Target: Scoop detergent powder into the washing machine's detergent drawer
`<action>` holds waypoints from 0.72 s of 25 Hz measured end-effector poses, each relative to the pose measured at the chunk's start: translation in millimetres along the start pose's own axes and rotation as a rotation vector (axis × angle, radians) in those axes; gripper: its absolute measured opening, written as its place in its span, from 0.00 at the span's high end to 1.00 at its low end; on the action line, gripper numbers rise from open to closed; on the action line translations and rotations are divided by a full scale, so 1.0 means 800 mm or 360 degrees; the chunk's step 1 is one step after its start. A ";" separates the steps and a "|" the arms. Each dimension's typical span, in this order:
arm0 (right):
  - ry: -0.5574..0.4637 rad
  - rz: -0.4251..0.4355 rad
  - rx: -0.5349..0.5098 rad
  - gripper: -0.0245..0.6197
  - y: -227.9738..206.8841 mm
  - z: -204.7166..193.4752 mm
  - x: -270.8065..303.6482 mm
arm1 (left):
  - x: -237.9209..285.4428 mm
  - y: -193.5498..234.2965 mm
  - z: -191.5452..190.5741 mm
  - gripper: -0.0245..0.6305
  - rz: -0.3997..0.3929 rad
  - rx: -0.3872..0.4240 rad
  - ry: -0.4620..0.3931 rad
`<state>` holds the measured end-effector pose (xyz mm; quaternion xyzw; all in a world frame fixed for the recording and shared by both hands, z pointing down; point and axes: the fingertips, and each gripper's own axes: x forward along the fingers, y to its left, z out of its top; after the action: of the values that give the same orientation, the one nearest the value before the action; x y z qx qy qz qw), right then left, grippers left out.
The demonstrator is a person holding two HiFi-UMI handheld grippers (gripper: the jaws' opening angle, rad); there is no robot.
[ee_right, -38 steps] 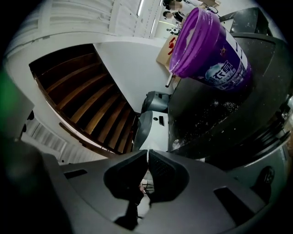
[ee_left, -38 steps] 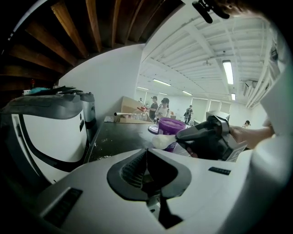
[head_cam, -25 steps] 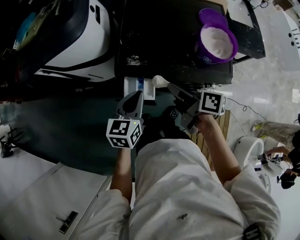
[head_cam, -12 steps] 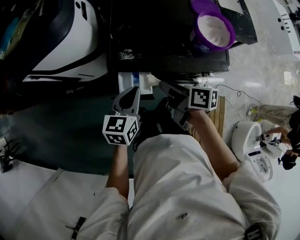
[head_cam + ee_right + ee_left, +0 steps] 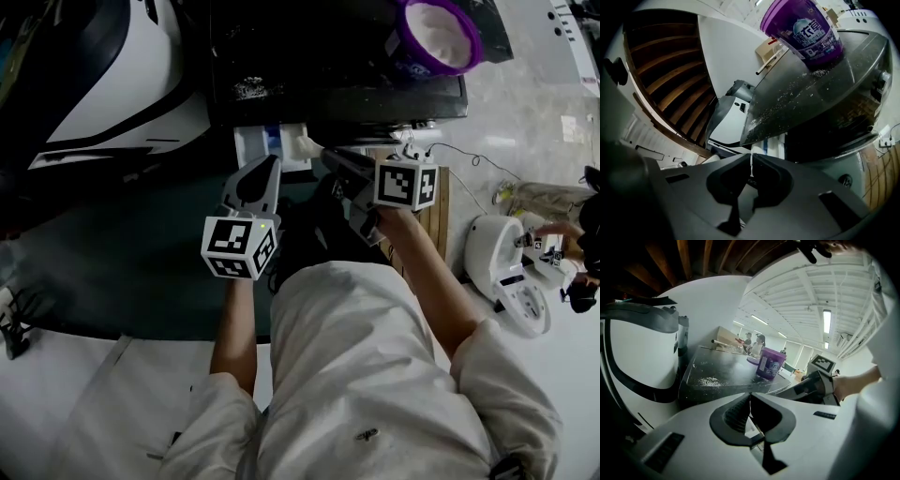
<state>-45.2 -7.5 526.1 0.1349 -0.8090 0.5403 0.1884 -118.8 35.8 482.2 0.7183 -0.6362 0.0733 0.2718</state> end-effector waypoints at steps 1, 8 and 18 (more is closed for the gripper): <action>0.0000 -0.0017 -0.0010 0.94 -0.003 -0.002 0.003 | -0.001 0.002 -0.003 0.93 -0.0005 -0.0001 0.0005; -0.0024 -0.0078 -0.0069 0.94 -0.016 -0.010 0.022 | -0.005 0.008 -0.019 0.93 -0.0057 0.0008 0.0040; -0.0032 -0.0206 -0.0219 0.94 -0.037 -0.025 0.039 | -0.007 0.010 -0.032 0.93 -0.0129 0.0038 0.0072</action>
<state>-57.4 -0.5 571.3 0.1792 -0.8355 0.4688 0.2236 -121.5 52.6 503.7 0.7450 -0.5992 0.0861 0.2803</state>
